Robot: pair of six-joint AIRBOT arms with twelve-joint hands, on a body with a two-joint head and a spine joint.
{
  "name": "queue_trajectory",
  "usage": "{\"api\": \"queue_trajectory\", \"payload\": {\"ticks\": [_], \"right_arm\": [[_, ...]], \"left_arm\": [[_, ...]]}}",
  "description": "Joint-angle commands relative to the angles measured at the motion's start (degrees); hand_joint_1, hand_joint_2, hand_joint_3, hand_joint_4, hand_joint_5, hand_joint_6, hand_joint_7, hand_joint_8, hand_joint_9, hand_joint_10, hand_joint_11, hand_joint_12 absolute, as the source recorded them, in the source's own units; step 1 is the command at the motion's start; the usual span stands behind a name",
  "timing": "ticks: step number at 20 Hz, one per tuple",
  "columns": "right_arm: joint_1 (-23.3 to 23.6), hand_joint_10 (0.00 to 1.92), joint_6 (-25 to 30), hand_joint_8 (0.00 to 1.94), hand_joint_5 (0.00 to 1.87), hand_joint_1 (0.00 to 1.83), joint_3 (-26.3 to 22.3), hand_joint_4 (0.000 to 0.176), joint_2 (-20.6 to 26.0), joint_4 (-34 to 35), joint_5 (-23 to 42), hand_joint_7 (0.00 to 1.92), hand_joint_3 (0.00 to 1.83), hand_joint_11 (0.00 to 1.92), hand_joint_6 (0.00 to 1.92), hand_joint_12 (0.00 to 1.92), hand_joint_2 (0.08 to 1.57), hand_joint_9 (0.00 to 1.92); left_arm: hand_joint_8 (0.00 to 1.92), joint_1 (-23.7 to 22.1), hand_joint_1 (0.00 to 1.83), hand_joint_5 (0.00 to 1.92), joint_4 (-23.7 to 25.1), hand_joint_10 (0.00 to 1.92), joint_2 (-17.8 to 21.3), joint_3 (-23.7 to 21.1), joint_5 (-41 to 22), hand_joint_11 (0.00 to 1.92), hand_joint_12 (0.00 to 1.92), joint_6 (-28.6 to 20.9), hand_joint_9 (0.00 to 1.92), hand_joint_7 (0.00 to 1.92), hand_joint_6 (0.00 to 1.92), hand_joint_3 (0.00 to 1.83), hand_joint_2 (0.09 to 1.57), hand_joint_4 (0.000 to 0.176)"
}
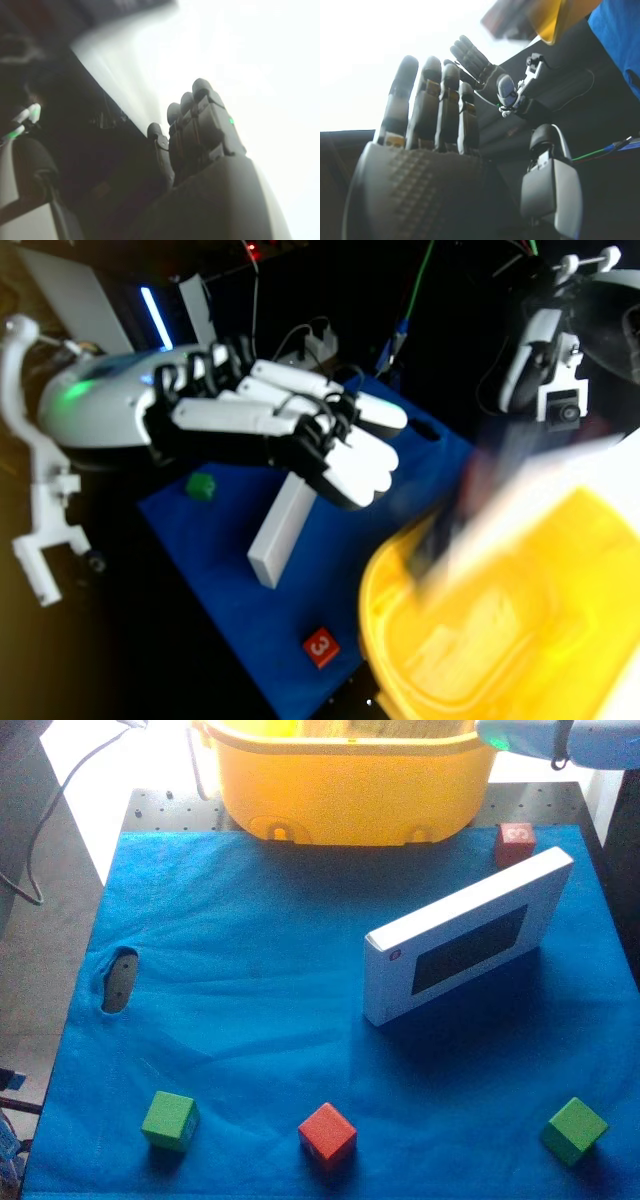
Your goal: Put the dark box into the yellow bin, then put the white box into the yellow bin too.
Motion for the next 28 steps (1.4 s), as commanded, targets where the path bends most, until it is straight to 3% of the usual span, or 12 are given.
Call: {"api": "queue_trajectory", "payload": {"ticks": [1,3,4,6,13,15,16,17,19,23,26,28], "right_arm": [[0.74,0.0,0.18,0.0,0.32,0.18,0.06,0.023,-0.1,0.31,6.98,0.51,0.01,0.13,0.0,0.77,1.08,0.47],[0.72,0.0,0.39,0.0,0.32,0.18,0.04,0.031,-0.07,0.31,6.97,0.5,0.01,0.14,0.0,0.77,1.09,0.46],[0.67,0.0,0.95,0.0,0.32,0.19,0.01,0.055,-0.03,0.3,6.96,0.48,0.0,0.15,0.0,0.73,1.06,0.46],[0.31,0.01,2.61,0.0,0.29,0.22,-0.09,0.05,0.09,0.26,6.95,0.44,0.0,0.14,0.0,0.72,1.01,0.47],[-3.18,0.0,5.7,0.0,0.11,0.4,-3.7,0.08,2.97,-0.03,6.94,0.38,0.0,0.15,0.0,0.67,0.87,0.39],[-4.06,0.0,5.7,0.0,0.1,0.41,-4.93,0.085,3.57,-0.39,6.93,0.36,0.0,0.24,0.0,0.5,0.83,0.38],[-4.85,0.0,5.7,0.0,0.11,0.44,-5.28,0.092,3.62,-0.44,6.92,0.36,0.0,0.25,0.0,0.48,0.83,0.37],[-5.35,0.0,5.7,0.0,0.1,0.46,-5.39,0.086,3.61,-0.44,6.93,0.35,0.0,0.23,0.0,0.46,0.82,0.36],[-6.85,0.0,5.7,0.0,0.09,0.47,-5.51,0.065,2.93,-0.46,6.92,0.34,0.0,0.23,0.0,0.46,0.79,0.33],[-9.71,0.01,5.7,0.01,0.13,0.48,-5.38,0.1,1.18,-0.47,6.69,0.35,0.0,0.24,0.01,0.39,0.74,0.36],[-11.48,0.0,5.71,0.01,0.18,0.54,-4.4,0.076,-1.12,-0.26,5.93,0.39,0.0,0.22,0.01,0.34,0.7,0.35],[-12.4,0.0,5.71,0.0,0.19,0.56,-3.37,0.038,-2.68,-0.14,5.92,0.37,0.0,0.2,0.01,0.33,0.73,0.34]], "left_arm": [[0.0,-0.41,1.04,0.24,-3.3,0.0,-0.15,0.35,-6.15,0.16,0.06,-0.87,0.15,0.18,0.0,0.0,0.71,0.176],[0.0,-0.28,1.01,0.21,-3.29,0.0,-0.01,0.33,-6.41,0.16,0.06,-1.69,0.15,0.17,0.0,0.0,0.72,0.176],[0.0,-0.23,1.02,0.22,-3.3,0.0,0.4,0.09,-6.55,0.17,0.06,-2.12,0.15,0.17,0.01,0.0,0.71,0.176],[0.01,-0.22,1.07,0.24,-3.31,0.0,1.6,-0.91,-6.21,0.17,0.05,-2.21,0.16,0.19,0.01,0.0,0.73,0.176],[0.01,1.22,1.07,0.29,-4.21,0.0,6.07,-4.85,-5.16,0.23,0.06,-0.1,0.19,0.26,0.01,0.0,0.71,0.158],[0.0,1.91,1.07,0.3,-5.04,0.0,6.9,-5.43,-5.15,0.21,0.05,0.4,0.17,0.24,0.01,0.0,0.7,0.167],[0.0,2.1,1.08,0.3,-5.45,0.0,7.35,-5.89,-5.01,0.2,0.05,0.68,0.16,0.22,0.01,0.0,0.7,0.141],[0.0,2.14,1.08,0.31,-5.97,0.0,7.55,-6.34,-4.81,0.22,0.05,1.39,0.16,0.22,0.01,0.0,0.7,0.137],[0.01,2.13,1.07,0.33,-6.32,0.0,7.48,-6.62,-4.83,0.22,0.06,1.67,0.17,0.25,0.01,0.0,0.71,0.163],[0.0,2.13,0.98,0.37,-6.32,0.01,7.89,-7.17,-4.97,0.24,0.05,1.72,0.23,0.27,0.0,0.0,0.71,0.176],[0.01,2.13,0.98,0.33,-6.56,0.02,8.53,-7.89,-5.13,0.24,0.04,2.13,0.28,0.28,0.0,0.0,0.72,0.174],[0.01,2.15,0.97,0.32,-6.56,0.02,8.48,-8.01,-4.86,0.25,0.05,2.16,0.28,0.29,0.0,0.01,0.73,0.176]]}}
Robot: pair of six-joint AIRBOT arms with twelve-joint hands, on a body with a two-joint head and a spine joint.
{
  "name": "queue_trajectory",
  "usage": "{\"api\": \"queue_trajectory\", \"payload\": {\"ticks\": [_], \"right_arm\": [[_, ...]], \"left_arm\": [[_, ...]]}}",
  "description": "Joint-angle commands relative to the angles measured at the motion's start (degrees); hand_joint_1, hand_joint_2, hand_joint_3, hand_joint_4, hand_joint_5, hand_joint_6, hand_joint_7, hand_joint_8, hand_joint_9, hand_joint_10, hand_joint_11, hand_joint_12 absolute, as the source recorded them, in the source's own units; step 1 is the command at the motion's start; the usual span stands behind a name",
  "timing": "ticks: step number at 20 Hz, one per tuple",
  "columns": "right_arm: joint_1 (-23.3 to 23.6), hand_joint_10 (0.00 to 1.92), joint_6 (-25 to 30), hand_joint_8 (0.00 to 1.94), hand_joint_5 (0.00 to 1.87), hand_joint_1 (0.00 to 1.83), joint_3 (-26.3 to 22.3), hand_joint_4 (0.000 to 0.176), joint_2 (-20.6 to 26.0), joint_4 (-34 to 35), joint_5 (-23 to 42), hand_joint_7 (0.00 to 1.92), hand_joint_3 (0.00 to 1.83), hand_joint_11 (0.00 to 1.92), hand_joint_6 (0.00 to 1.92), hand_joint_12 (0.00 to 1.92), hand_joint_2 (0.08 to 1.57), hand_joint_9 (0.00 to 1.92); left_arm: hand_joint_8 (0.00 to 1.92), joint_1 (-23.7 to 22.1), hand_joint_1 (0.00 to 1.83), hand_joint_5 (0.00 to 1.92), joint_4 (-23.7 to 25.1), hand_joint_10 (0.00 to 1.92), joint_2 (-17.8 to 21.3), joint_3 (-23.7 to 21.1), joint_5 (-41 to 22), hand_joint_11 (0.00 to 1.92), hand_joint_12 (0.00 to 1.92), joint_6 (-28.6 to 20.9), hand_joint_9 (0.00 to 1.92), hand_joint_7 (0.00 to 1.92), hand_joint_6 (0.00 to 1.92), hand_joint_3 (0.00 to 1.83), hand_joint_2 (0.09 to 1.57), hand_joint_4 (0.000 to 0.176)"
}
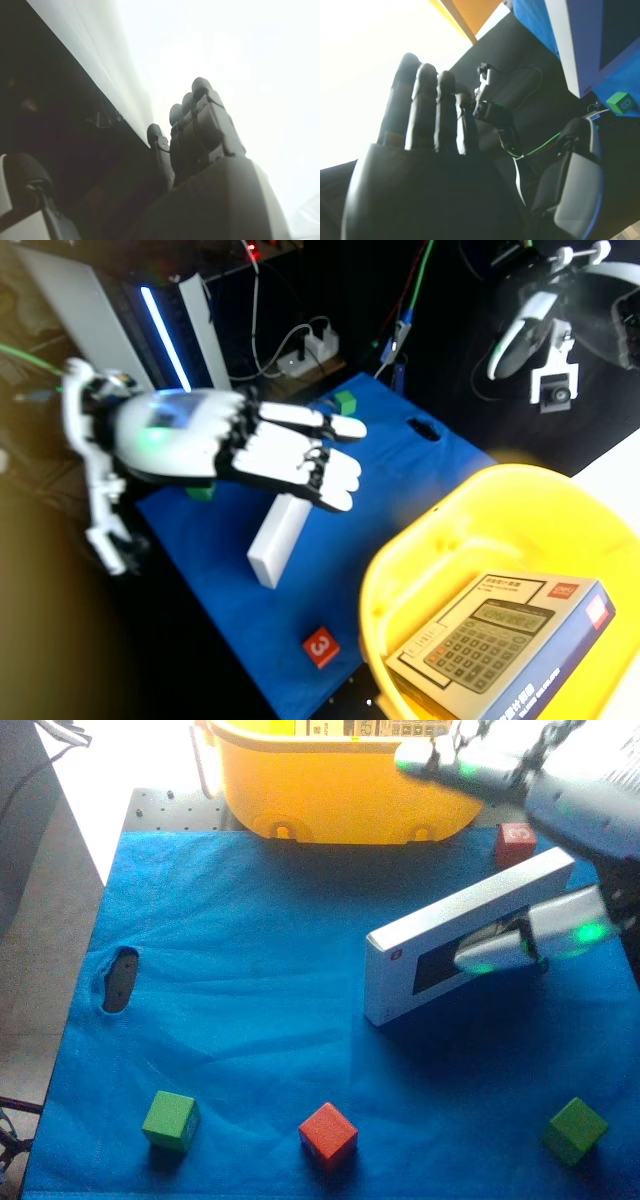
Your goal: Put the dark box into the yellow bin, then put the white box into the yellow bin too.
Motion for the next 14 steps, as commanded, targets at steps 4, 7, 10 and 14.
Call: {"api": "queue_trajectory", "payload": {"ticks": [4,7,10,14], "right_arm": [[-1.04,0.0,0.13,0.01,0.27,0.62,1.77,0.045,-2.21,1.56,5.86,0.42,0.0,0.18,0.01,0.33,0.65,0.37],[-1.8,0.0,0.13,0.01,0.28,0.67,3.78,0.068,-4.6,2.15,3.78,0.42,0.0,0.15,0.01,0.32,0.66,0.33],[-2.53,0.01,0.13,0.0,0.3,0.64,4.84,0.046,-5.85,2.67,3.31,0.42,0.01,0.24,0.01,0.25,0.71,0.37],[-3.01,0.02,0.13,0.02,0.67,0.86,5.61,0.0,-6.52,3.59,3.06,0.78,0.0,0.62,0.03,0.21,0.92,0.76]], "left_arm": [[0.0,0.31,0.98,0.29,-2.74,0.01,0.11,-1.15,-6.19,0.24,0.05,0.21,0.29,0.26,0.01,0.0,0.71,0.161],[0.01,0.53,0.99,0.32,-2.57,0.0,0.11,-1.6,-6.64,0.25,0.06,0.3,0.27,0.27,0.02,0.0,0.69,0.162],[0.01,0.53,0.96,0.31,-2.44,0.01,0.17,-1.89,-7.02,0.24,0.05,0.35,0.28,0.28,0.01,0.0,0.7,0.148],[0.0,0.53,0.96,0.35,-2.26,0.01,0.35,-2.25,-7.47,0.26,0.07,0.35,0.3,0.29,0.01,0.0,0.7,0.157]]}}
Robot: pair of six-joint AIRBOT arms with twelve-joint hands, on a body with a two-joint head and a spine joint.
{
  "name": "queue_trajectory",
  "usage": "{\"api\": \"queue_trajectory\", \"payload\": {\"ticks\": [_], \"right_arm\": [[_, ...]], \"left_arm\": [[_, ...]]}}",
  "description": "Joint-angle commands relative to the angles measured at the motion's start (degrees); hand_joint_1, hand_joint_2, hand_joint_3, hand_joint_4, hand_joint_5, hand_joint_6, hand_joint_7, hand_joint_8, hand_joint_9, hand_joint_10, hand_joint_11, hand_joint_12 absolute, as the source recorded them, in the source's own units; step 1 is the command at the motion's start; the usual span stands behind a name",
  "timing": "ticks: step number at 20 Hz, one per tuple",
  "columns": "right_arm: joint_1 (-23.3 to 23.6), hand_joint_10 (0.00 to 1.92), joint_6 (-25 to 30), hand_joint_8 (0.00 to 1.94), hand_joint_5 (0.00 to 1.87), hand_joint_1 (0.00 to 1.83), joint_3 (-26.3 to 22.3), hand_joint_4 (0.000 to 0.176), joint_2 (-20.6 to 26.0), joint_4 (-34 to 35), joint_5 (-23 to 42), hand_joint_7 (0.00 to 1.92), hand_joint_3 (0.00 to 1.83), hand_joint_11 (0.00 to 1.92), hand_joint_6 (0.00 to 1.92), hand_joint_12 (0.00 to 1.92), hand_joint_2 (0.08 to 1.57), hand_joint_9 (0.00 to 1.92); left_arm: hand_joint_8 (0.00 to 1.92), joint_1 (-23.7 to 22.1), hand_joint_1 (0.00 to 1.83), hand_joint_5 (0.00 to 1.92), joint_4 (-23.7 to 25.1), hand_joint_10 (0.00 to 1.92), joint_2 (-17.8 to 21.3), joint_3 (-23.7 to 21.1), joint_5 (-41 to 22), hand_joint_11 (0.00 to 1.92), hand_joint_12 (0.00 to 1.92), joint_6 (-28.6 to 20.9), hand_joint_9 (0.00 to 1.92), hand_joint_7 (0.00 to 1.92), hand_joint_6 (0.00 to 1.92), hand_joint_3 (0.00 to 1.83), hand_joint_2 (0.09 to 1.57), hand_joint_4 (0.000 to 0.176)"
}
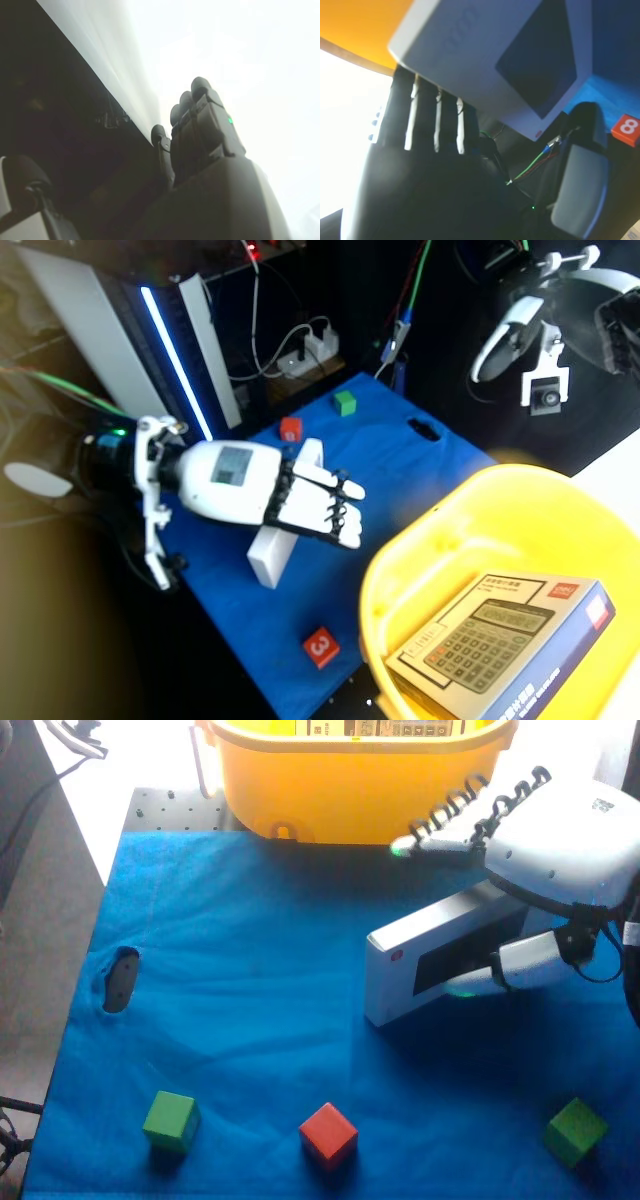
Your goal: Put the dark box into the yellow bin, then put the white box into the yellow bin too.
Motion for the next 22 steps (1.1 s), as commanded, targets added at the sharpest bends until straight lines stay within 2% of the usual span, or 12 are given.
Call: {"api": "queue_trajectory", "payload": {"ticks": [1,2,4,5,11,13,14,15,16,17,20,22], "right_arm": [[0.34,0.02,-0.05,0.01,0.81,0.94,0.35,0.0,-0.16,0.2,6.72,0.91,0.0,0.72,0.03,0.27,0.97,0.9],[0.34,0.05,-0.05,0.48,1.04,1.2,0.55,0.0,-0.33,0.2,6.72,1.2,0.0,0.79,0.53,0.71,1.02,1.15],[0.34,0.16,-0.05,0.88,1.19,1.28,0.66,0.0,-0.4,0.47,6.72,1.16,0.0,0.88,0.42,1.21,1.04,1.38],[0.34,0.86,-0.05,1.01,1.27,1.29,0.69,0.0,-0.4,0.55,6.72,1.11,0.0,0.95,0.24,1.5,1.04,1.22],[0.41,1.1,-0.05,0.98,1.25,1.29,0.72,0.0,-0.74,0.9,6.74,1.13,0.0,0.94,0.28,1.47,1.04,1.09],[0.62,0.83,-0.05,0.88,1.18,1.28,0.7,0.0,-0.74,0.89,6.74,1.16,0.0,0.88,0.49,1.29,1.04,1.11],[1.01,1.14,-0.05,0.91,1.07,1.36,0.65,0.0,-0.56,0.87,6.75,1.06,0.0,0.81,0.6,1.27,1.08,0.99],[1.46,1.34,-0.05,1.23,1.09,1.29,0.58,0.0,-0.4,0.82,6.75,0.97,0.0,0.8,0.51,1.61,1.11,0.94],[2.23,1.38,-0.05,1.21,1.09,1.28,0.44,0.0,-0.19,0.58,6.76,1.0,0.0,0.79,0.53,1.71,1.1,0.92],[3.08,1.59,-0.05,1.3,1.09,1.27,0.3,0.0,-0.08,0.13,6.77,0.95,0.0,0.81,0.51,1.88,1.11,0.9],[5.62,0.9,-0.05,0.95,1.08,1.26,0.19,0.0,-0.14,-1.03,7.25,1.1,0.0,0.78,0.69,1.36,1.07,1.02],[7.09,1.06,-0.05,1.05,1.08,1.28,0.18,0.0,-0.17,-1.94,7.25,1.09,0.0,0.85,0.61,1.54,1.08,1.07]], "left_arm": [[0.0,-0.36,0.95,0.33,-2.87,0.01,0.35,-0.18,-6.15,0.26,0.07,-0.35,0.29,0.28,0.0,0.0,0.71,0.162],[0.01,-0.35,0.95,0.35,-2.88,0.0,0.35,-0.19,-6.2,0.24,0.07,-0.35,0.29,0.29,0.01,0.0,0.71,0.166],[0.0,-0.31,0.95,0.34,-2.83,0.0,0.43,-0.23,-5.99,0.22,0.06,-0.35,0.28,0.28,0.01,0.01,0.72,0.176],[0.0,-0.28,0.95,0.34,-2.84,0.01,0.48,-0.23,-5.9,0.22,0.06,-0.35,0.29,0.28,0.0,0.01,0.72,0.17],[0.0,-0.11,0.94,0.33,-2.94,0.0,1.64,-0.97,-5.49,0.25,0.09,-0.36,0.27,0.26,0.0,0.01,0.73,0.134],[0.0,-0.14,0.93,0.28,-3.15,0.0,1.93,-0.97,-5.4,0.24,0.08,-0.36,0.24,0.23,0.0,0.02,0.77,0.133],[0.01,-0.16,0.94,0.26,-3.18,0.01,1.98,-0.94,-5.35,0.27,0.1,-0.34,0.26,0.26,0.0,0.02,0.77,0.112],[0.0,-0.19,0.94,0.26,-3.23,0.01,2.0,-0.9,-5.3,0.18,0.38,-0.3,0.29,0.27,0.0,0.01,0.8,0.105],[0.0,-0.21,0.93,0.27,-3.35,0.01,2.09,-0.87,-5.26,0.04,0.63,-0.21,0.27,0.26,0.0,0.0,0.78,0.157],[0.0,-0.26,0.93,0.28,-3.37,0.0,2.27,-0.87,-5.18,0.01,0.71,-0.17,0.27,0.27,0.0,0.0,0.76,0.166],[0.01,-0.27,0.97,0.2,-3.99,0.01,3.01,-0.98,-4.81,0.0,0.53,0.33,0.19,0.19,0.0,0.0,0.79,0.162],[0.0,-0.27,0.96,0.2,-4.19,0.0,3.33,-0.98,-4.57,0.0,0.54,0.59,0.16,0.17,0.01,0.01,0.83,0.118]]}}
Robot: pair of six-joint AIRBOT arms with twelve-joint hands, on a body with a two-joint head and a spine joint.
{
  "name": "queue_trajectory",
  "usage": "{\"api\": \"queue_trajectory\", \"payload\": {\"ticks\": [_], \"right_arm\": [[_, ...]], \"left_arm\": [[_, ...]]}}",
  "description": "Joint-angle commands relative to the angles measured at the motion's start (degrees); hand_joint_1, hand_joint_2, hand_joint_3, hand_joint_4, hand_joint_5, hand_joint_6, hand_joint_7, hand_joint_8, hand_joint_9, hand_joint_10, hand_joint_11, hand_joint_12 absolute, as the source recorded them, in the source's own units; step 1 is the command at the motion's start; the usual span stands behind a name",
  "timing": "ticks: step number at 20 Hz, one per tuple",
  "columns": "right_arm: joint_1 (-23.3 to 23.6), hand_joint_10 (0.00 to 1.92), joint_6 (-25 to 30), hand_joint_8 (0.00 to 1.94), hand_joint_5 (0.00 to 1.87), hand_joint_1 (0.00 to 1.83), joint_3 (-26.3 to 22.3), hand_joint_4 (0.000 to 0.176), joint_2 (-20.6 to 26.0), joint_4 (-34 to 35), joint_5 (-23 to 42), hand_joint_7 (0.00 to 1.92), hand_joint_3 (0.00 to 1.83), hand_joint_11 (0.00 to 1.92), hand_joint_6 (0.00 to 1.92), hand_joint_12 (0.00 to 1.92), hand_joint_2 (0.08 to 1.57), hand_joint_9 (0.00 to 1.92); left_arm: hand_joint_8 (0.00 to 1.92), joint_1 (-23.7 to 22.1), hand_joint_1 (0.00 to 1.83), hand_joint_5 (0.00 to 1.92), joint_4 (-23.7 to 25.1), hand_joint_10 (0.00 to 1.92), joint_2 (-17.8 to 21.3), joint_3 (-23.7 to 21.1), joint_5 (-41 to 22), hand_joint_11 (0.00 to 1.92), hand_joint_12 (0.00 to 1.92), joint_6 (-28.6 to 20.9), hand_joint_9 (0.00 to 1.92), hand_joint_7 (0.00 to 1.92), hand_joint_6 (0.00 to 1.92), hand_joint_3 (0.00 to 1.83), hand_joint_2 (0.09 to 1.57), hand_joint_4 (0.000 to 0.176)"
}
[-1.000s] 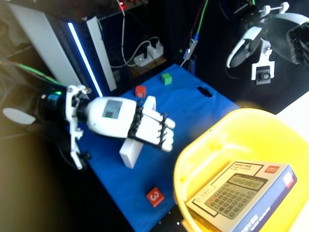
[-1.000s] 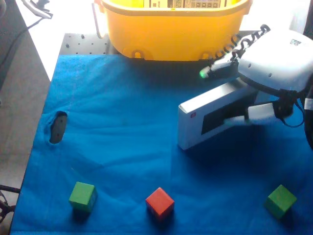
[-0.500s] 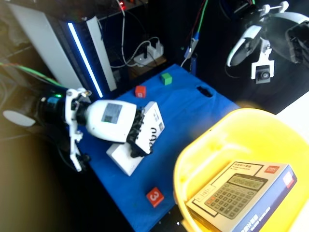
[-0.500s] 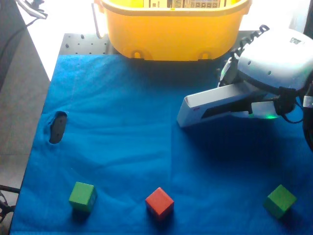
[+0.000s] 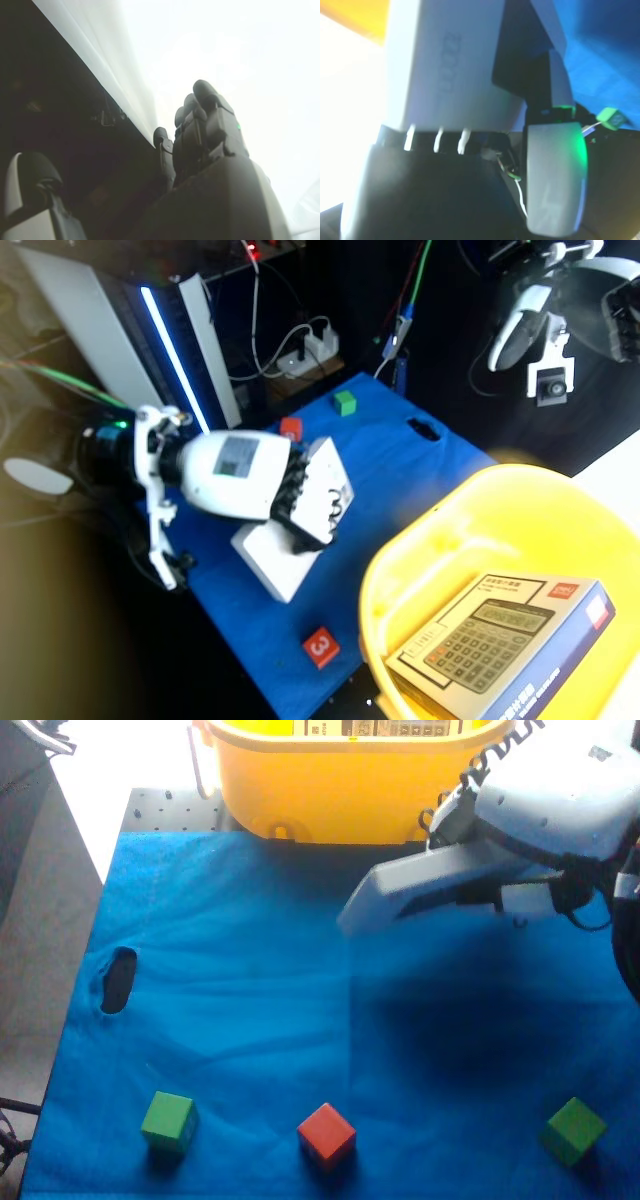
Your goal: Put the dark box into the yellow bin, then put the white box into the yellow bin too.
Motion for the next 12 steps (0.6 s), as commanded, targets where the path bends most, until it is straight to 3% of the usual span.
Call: {"api": "queue_trajectory", "payload": {"ticks": [1,3,4,5,6,7,8,9,10,11,12], "right_arm": [[1.61,0.96,-0.29,0.94,1.09,1.29,-0.2,0.0,0.04,-0.37,7.34,1.15,0.0,0.83,0.61,1.45,1.06,1.08],[3.56,0.88,-0.29,0.9,1.12,1.29,-0.34,0.0,0.18,-1.48,7.35,1.17,0.0,0.79,0.54,1.43,1.05,1.08],[4.21,0.86,-0.29,0.93,1.07,1.28,-0.44,0.0,0.26,-1.84,7.36,1.14,0.0,0.72,0.64,1.41,1.06,1.03],[4.99,0.8,-0.29,0.89,1.02,1.27,-0.56,0.0,0.38,-2.33,7.38,1.14,0.0,0.72,0.78,1.33,1.07,1.03],[5.9,0.8,-0.29,0.9,1.01,1.26,-0.7,0.0,0.57,-2.86,7.52,1.13,0.0,0.75,0.79,1.34,1.08,1.06],[6.48,0.7,-0.29,0.82,1.0,1.26,-0.74,0.0,0.73,-3.13,7.58,1.16,0.0,0.78,0.84,1.27,1.07,1.11],[7.5,1.01,-0.29,0.67,1.0,1.37,-0.83,0.0,0.97,-3.72,7.62,1.17,0.0,0.83,0.8,1.2,1.06,1.06],[8.39,1.04,-0.29,0.59,1.07,1.39,-0.95,0.0,1.18,-4.33,7.65,1.21,0.0,0.86,0.65,1.21,1.04,1.1],[9.14,1.21,-0.29,0.9,1.16,1.31,-1.07,0.0,1.42,-4.73,7.68,1.16,0.0,0.97,0.43,1.58,1.05,1.13],[10.28,1.34,-0.29,1.0,1.16,1.29,-1.32,0.0,1.8,-5.2,7.72,1.13,0.0,1.02,0.42,1.72,1.06,1.13],[11.18,1.5,-0.29,1.06,1.17,1.29,-1.52,0.0,2.12,-5.45,7.77,1.1,0.0,1.07,0.4,1.82,1.06,1.13]], "left_arm": [[0.0,-0.33,0.97,0.22,-3.02,0.0,0.34,0.07,-5.52,0.0,0.42,0.04,0.15,0.18,0.01,0.0,0.83,0.139],[0.01,-0.33,0.93,0.2,-3.25,0.0,0.74,0.08,-5.08,0.0,0.3,0.51,0.08,0.14,0.0,0.0,0.8,0.165],[0.0,-0.33,0.93,0.21,-3.27,0.0,0.87,0.09,-4.93,0.0,0.34,0.58,0.07,0.12,0.0,0.0,0.81,0.153],[0.0,-0.33,0.89,0.15,-3.3,0.0,1.07,0.09,-4.81,0.0,0.23,0.62,0.05,0.1,0.0,0.0,0.82,0.171],[0.0,-0.32,0.89,0.18,-3.33,0.01,1.29,0.08,-4.65,0.0,0.13,0.69,0.02,0.08,0.01,0.0,0.83,0.149],[0.0,-0.32,0.9,0.16,-3.4,0.0,1.42,0.08,-4.56,0.0,0.02,0.86,0.0,0.07,0.01,0.01,0.86,0.167],[0.0,-0.28,0.76,0.04,-3.56,0.0,1.63,0.07,-4.41,0.0,0.0,1.09,0.0,0.01,0.0,0.02,0.89,0.174],[0.0,-0.2,0.84,0.07,-3.65,0.0,1.86,0.05,-4.34,0.0,0.0,1.16,0.0,0.0,0.01,0.01,0.95,0.176],[0.01,-0.18,0.9,0.12,-3.68,0.0,2.01,0.03,-4.3,0.05,0.03,1.2,0.03,0.07,0.01,0.0,0.9,0.176],[0.01,-0.18,1.01,0.19,-3.73,0.01,2.21,0.0,-4.2,0.1,0.06,1.36,0.12,0.19,0.01,0.0,0.85,0.162],[0.01,-0.17,1.06,0.23,-3.81,0.01,2.33,-0.01,-4.15,0.16,0.09,1.52,0.2,0.24,0.01,0.0,0.84,0.133]]}}
